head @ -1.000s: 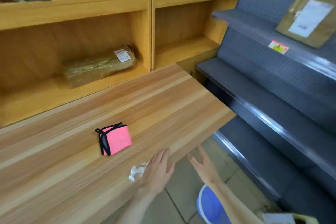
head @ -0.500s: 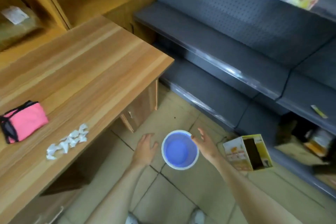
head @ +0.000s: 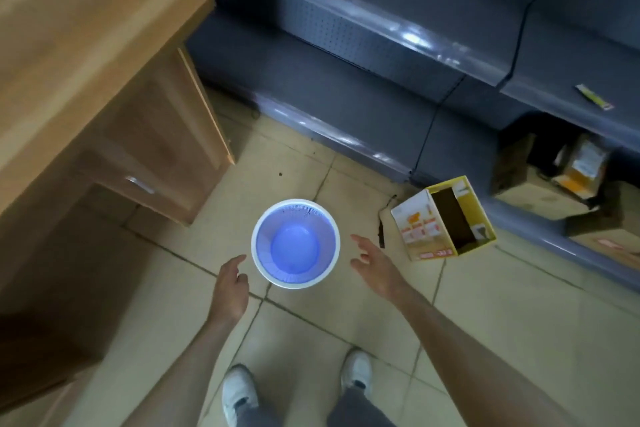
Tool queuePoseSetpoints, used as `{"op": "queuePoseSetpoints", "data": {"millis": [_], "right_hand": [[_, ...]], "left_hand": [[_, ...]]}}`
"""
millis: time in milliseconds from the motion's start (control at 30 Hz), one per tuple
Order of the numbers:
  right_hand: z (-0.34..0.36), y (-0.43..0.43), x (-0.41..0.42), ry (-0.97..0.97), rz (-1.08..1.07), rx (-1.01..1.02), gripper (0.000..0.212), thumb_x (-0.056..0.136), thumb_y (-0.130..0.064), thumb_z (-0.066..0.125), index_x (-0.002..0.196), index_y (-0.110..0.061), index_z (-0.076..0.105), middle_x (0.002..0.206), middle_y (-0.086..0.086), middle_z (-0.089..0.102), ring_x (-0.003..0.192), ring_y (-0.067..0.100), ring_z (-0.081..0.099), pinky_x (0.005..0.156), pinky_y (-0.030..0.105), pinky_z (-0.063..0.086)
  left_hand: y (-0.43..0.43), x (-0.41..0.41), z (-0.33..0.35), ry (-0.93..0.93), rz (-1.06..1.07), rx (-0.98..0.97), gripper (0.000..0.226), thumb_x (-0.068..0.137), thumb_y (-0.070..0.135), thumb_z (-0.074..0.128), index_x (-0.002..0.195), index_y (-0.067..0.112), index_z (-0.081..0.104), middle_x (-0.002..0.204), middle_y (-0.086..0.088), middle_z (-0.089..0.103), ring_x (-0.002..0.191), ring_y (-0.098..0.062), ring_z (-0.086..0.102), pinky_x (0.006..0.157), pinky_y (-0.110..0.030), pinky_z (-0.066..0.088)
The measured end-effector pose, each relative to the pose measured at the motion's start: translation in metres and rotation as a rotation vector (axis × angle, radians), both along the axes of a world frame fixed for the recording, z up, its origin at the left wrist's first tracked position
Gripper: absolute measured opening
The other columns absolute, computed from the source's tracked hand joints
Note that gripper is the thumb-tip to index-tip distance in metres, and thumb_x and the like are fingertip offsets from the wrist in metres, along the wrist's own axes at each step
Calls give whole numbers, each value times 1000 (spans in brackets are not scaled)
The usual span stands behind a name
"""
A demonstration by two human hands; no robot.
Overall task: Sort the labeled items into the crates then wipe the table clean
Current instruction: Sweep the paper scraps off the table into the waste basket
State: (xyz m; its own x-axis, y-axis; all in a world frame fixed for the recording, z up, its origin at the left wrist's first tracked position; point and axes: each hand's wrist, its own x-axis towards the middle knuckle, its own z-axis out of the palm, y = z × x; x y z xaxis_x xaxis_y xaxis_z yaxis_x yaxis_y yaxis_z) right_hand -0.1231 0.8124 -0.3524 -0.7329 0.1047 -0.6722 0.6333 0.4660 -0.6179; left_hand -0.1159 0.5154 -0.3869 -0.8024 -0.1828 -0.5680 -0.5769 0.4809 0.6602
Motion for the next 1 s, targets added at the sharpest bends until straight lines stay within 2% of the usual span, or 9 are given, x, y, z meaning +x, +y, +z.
{"op": "queuePoseSetpoints", "data": {"millis": [200, 333, 467, 567, 667, 767, 867, 933, 1000], "right_hand": [[-99, -3, -2, 0, -17, 9, 63, 94, -7, 56, 150, -25, 35, 136, -2, 46, 128, 25, 52, 99, 35, 47], [-164, -11, -3, -91, -41, 35, 61, 96, -9, 53, 152, -18, 31, 136, -2, 49, 105, 21, 60, 62, 12, 46], [-214, -21, -11, 53, -207, 194, 56, 93, -14, 50, 147, -5, 41, 143, 11, 55, 126, 31, 57, 98, 29, 43], [-253, -21, -23, 46, -366, 198, 51, 90, -14, 64, 138, -2, 53, 135, 17, 59, 125, 34, 57, 107, 42, 45], [-303, -10, -26, -23, -368, 111, 35, 79, -14, 77, 112, -8, 68, 95, 11, 72, 93, 35, 71, 82, 56, 58], [-277, -22, -26, -2, -396, 95, 27, 77, -5, 76, 100, -11, 64, 86, 12, 71, 80, 33, 72, 68, 52, 62], [-230, -32, -18, 4, -416, -8, 27, 82, 3, 72, 106, -3, 60, 84, 10, 64, 78, 31, 67, 49, 33, 61], [-196, -35, -11, 22, -435, -59, 26, 83, 5, 72, 105, -2, 58, 82, 8, 60, 78, 30, 65, 45, 28, 59], [-157, -40, -3, 31, -437, -97, 25, 84, 5, 72, 102, -2, 57, 84, 10, 60, 77, 29, 64, 43, 28, 58]], "left_hand": [[-2, -10, -81, -25, 56, 67, 53, 94, -6, 36, 144, 9, 43, 148, -10, 42, 133, -28, 46, 103, -31, 35], [-6, -23, -132, -141, 30, 61, 65, 92, -5, 36, 154, 8, 24, 161, -12, 23, 148, -25, 24, 120, -38, 21], [-2, -46, -172, -260, 70, 116, 79, 86, -2, 45, 156, 5, 11, 163, -14, 16, 150, -25, 19, 121, -36, 19], [-3, -52, -206, -237, 131, 290, 78, 60, 11, 51, 138, 7, 49, 136, -16, 58, 122, -30, 57, 94, -38, 49], [5, -53, -207, -194, 176, 410, 56, 56, 8, 49, 109, 10, 65, 97, -6, 73, 92, -26, 65, 67, -28, 48], [10, -54, -166, -191, 325, 526, 52, 51, 10, 47, 100, 14, 63, 93, -4, 69, 81, -18, 62, 67, -26, 45], [6, -48, -131, -213, 408, 559, 41, 63, 6, 49, 102, 15, 60, 92, -3, 66, 78, -14, 60, 64, -25, 45], [1, -41, -100, -204, 432, 558, 32, 78, -4, 44, 98, 16, 60, 83, 2, 67, 72, -10, 60, 58, -20, 46], [-4, -32, -64, -206, 448, 544, 32, 71, 0, 46, 93, 18, 62, 71, 6, 69, 64, -8, 62, 57, -20, 46]]}}
